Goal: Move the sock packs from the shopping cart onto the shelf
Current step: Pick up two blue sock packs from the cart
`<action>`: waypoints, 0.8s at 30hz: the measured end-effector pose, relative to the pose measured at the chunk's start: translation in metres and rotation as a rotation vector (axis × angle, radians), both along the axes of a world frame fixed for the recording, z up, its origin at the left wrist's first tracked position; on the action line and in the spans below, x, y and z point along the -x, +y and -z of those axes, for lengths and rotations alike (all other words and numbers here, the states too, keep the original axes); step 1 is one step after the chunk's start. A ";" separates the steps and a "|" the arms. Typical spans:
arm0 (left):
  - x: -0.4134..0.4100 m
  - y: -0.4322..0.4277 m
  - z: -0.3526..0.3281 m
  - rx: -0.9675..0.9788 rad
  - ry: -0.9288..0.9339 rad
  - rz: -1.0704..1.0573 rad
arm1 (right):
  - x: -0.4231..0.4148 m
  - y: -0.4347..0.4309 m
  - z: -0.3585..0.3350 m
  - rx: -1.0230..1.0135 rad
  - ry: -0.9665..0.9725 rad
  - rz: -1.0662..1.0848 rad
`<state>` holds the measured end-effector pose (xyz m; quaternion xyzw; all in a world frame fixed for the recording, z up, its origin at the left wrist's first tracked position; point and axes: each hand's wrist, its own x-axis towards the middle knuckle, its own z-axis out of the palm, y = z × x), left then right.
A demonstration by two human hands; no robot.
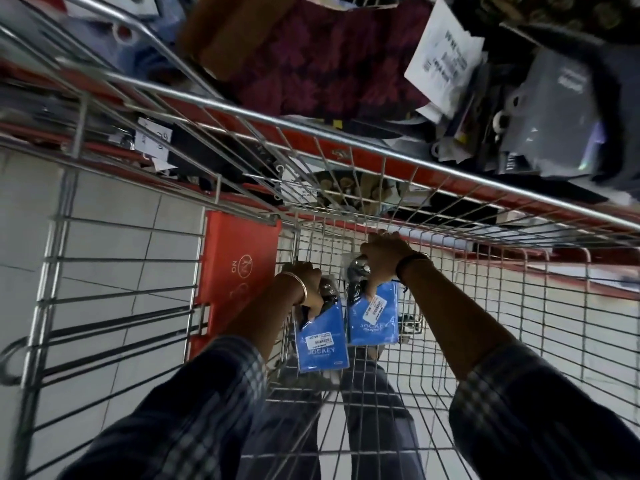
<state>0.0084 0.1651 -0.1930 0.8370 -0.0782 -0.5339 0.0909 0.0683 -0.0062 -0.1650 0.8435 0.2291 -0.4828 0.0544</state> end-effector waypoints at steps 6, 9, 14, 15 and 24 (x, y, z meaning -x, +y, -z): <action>0.020 0.000 -0.027 0.090 0.035 -0.091 | 0.033 -0.019 -0.038 -0.126 0.020 0.174; 0.035 0.000 -0.055 0.140 0.031 -0.172 | 0.054 -0.028 -0.059 -0.144 -0.080 0.175; 0.042 -0.002 -0.116 0.156 -0.203 -0.249 | 0.068 -0.047 -0.108 -0.191 -0.247 0.185; 0.041 -0.002 -0.128 0.151 -0.246 -0.256 | 0.069 -0.049 -0.120 -0.200 -0.278 0.178; 0.022 -0.007 -0.259 0.159 -0.665 -0.224 | 0.058 -0.066 -0.255 -0.281 -0.532 0.171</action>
